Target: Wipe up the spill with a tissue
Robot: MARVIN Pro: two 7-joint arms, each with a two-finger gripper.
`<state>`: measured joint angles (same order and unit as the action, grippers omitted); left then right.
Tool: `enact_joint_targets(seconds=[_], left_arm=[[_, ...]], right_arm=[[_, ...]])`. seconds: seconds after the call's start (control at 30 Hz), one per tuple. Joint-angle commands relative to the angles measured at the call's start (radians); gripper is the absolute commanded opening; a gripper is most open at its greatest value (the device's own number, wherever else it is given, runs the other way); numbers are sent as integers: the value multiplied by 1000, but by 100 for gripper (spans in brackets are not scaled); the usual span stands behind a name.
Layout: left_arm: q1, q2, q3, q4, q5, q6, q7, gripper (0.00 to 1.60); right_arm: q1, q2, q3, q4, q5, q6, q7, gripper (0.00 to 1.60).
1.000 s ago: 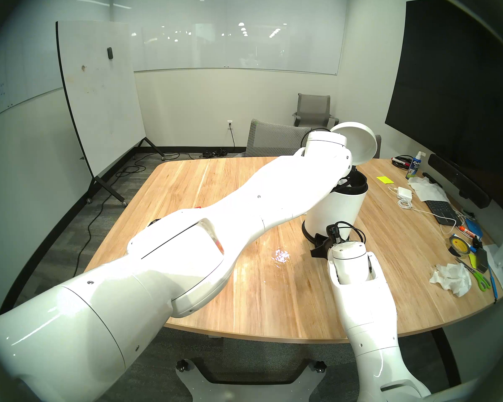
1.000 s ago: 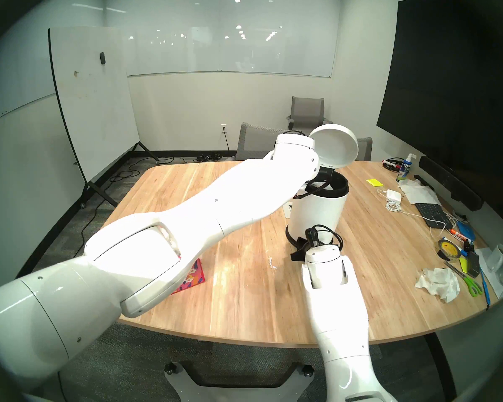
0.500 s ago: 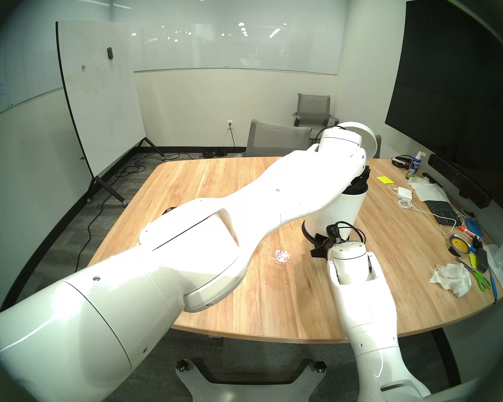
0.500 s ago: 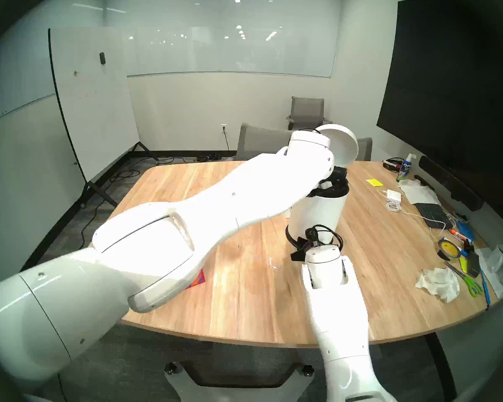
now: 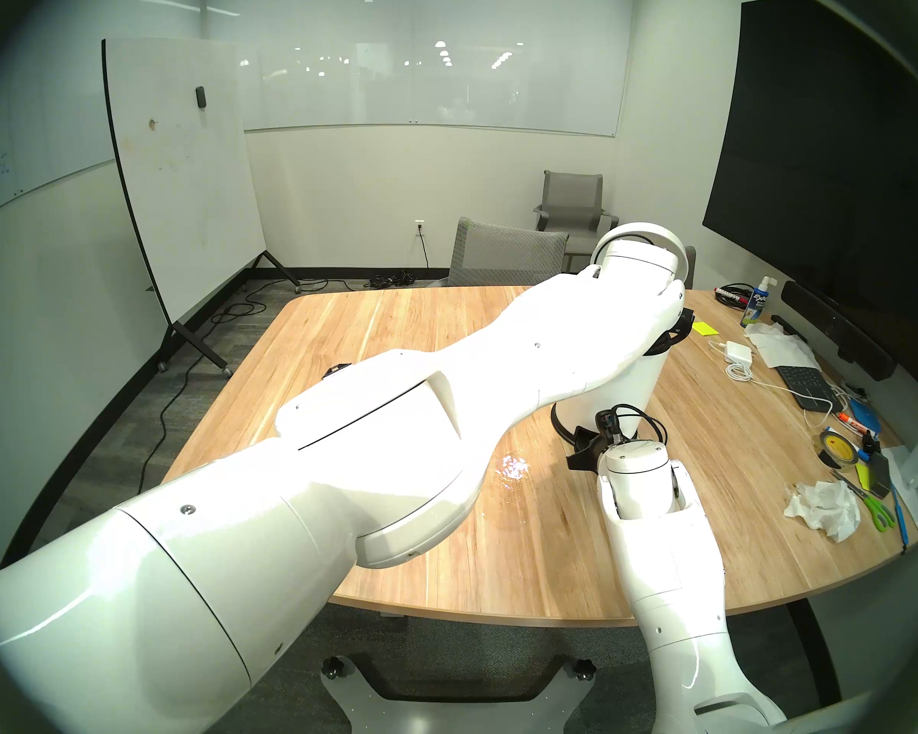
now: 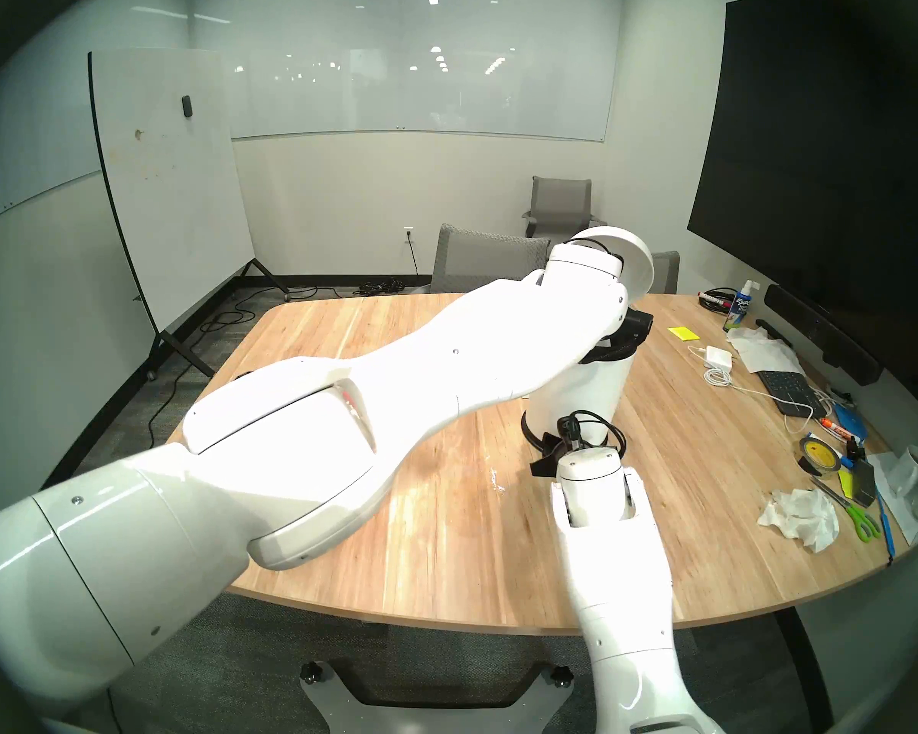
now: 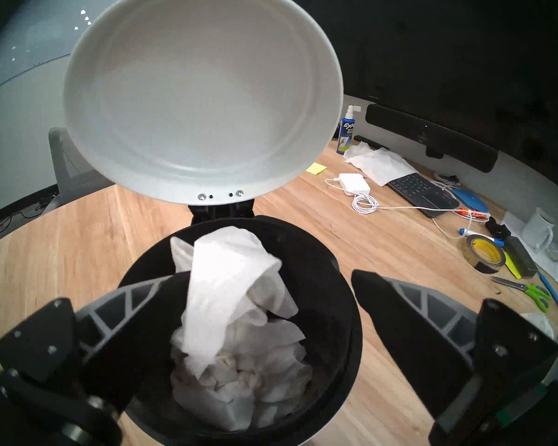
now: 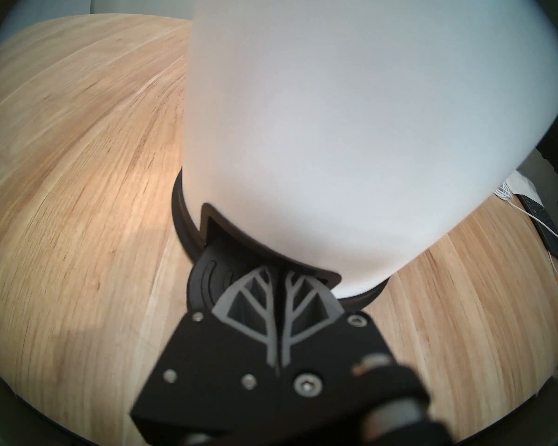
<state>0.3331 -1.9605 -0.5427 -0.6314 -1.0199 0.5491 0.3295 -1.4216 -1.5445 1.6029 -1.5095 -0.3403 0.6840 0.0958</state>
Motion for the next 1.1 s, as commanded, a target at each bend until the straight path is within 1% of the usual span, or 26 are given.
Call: enact_joint_targets(seconds=[0.0,0.07,0.23,0.33,0.43,0.47,0.53,0.63,0.67,0.7,0.77,0.83,0.87,0.93,0.97,1.0,1.03,1.07], left_arm=[[3,-30,6,18,4,-47,-34,160],[-3,-27,5,19,5,-47,-37,160],[-69,-6,-13,-12,13,-40,-34,160],[-78,3,-20,-26,15,-33,-31,160],[-72,29,-27,-61,19,-18,-13,160],[-56,56,-32,-102,18,-3,-2,160],[-51,64,-32,-114,18,4,5,160],[-26,104,-34,-171,18,30,32,160],[-24,121,-42,-188,15,48,44,160],[-24,121,-42,-188,15,48,44,160],[-20,142,-46,-220,16,67,58,160],[-13,177,-56,-270,16,93,82,160],[-16,182,-59,-269,17,100,88,160],[-6,215,-67,-307,17,115,105,160],[-3,226,-71,-310,18,122,114,160],[6,244,-73,-337,18,132,123,160],[7,249,-78,-333,16,136,127,160],[15,263,-80,-356,15,145,134,160]], right_arm=[[-35,-6,-6,54,3,23,13,0],[-35,-6,-6,54,3,23,13,0],[-38,-7,-6,50,3,19,11,0],[-38,-7,-5,49,3,19,10,0],[-38,-7,-6,51,3,20,11,0],[-37,-6,-6,51,3,21,11,0],[-37,-6,-6,51,3,21,11,0],[-37,-7,-6,51,3,20,11,0],[-38,-7,-6,50,3,20,11,0],[-38,-7,-6,50,3,20,11,0],[-38,-7,-5,49,3,19,10,0],[-40,-7,-5,46,3,17,9,0],[-40,-7,-5,45,3,16,9,0],[-40,-7,-5,43,3,15,8,0],[-41,-7,-5,42,3,15,8,0],[-41,-7,-5,42,3,14,8,0],[-41,-7,-5,41,3,14,8,0],[-41,-7,-5,40,3,13,7,0]])
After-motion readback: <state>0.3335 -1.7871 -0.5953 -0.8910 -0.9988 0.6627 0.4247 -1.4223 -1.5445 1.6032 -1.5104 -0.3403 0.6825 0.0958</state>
